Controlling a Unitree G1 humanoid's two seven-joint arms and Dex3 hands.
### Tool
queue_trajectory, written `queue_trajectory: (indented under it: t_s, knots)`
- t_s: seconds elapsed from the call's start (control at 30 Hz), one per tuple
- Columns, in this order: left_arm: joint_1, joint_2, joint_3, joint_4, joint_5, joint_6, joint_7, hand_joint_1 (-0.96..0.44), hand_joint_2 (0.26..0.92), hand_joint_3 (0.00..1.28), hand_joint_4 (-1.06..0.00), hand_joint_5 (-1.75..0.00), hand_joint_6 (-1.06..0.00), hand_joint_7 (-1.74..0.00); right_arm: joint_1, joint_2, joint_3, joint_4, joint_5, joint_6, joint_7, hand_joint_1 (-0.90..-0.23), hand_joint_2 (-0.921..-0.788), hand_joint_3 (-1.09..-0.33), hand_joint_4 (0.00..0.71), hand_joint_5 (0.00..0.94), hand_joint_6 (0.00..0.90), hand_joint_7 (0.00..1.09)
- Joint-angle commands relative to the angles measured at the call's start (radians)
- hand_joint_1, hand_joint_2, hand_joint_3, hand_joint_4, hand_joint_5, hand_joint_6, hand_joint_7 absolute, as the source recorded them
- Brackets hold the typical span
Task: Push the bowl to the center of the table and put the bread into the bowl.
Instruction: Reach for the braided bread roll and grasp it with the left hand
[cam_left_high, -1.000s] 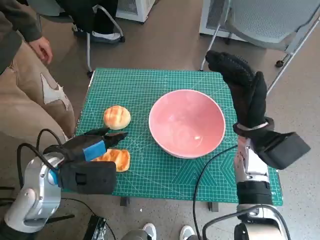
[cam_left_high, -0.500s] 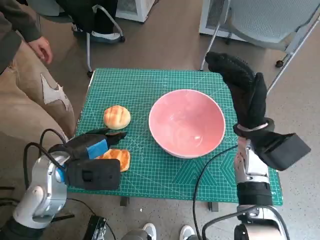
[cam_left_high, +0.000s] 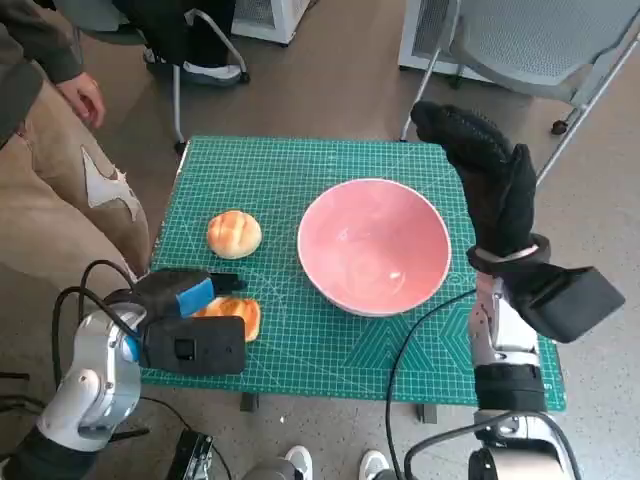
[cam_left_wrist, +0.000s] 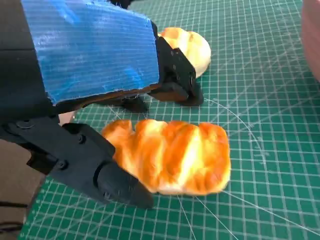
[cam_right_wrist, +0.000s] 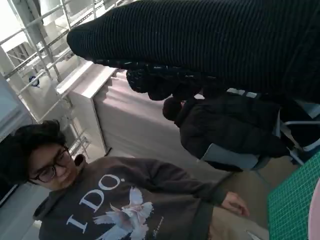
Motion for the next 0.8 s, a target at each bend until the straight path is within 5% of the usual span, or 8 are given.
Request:
queue_trajectory:
  t_s: [0.03, 0.1, 0.27, 0.8]
  knots:
    - [-0.003, -0.004, -0.008, 0.027, -0.001, -0.030, 0.005, 0.01, 0.689, 0.39, -0.80, -1.21, -0.75, -0.92, 0.020, -0.010, -0.006, 0.012, -0.001, 0.008, 0.009, -0.699, -0.921, -0.821, 0.161, 0.001, 0.008, 0.49]
    - [-0.003, -0.004, -0.006, 0.037, -0.008, -0.044, 0.007, 0.01, 0.630, 0.50, -0.79, -1.25, -0.75, -0.97, 0.020, -0.010, -0.006, 0.013, -0.001, 0.008, 0.009, -0.699, -0.921, -0.821, 0.162, 0.001, 0.007, 0.49]
    - [-0.007, -0.005, -0.003, 0.067, -0.020, -0.076, 0.015, 0.00, 0.622, 0.55, -0.77, -1.29, -0.71, -1.03, 0.017, -0.010, -0.007, 0.014, 0.000, 0.007, 0.012, -0.703, -0.921, -0.820, 0.164, 0.002, 0.005, 0.49]
    - [-0.018, -0.019, -0.002, 0.148, -0.017, -0.137, 0.078, 0.00, 0.701, 0.44, -0.73, -1.30, -0.68, -1.02, 0.019, -0.010, -0.011, 0.009, 0.003, 0.006, 0.016, -0.704, -0.921, -0.820, 0.167, 0.003, -0.001, 0.50]
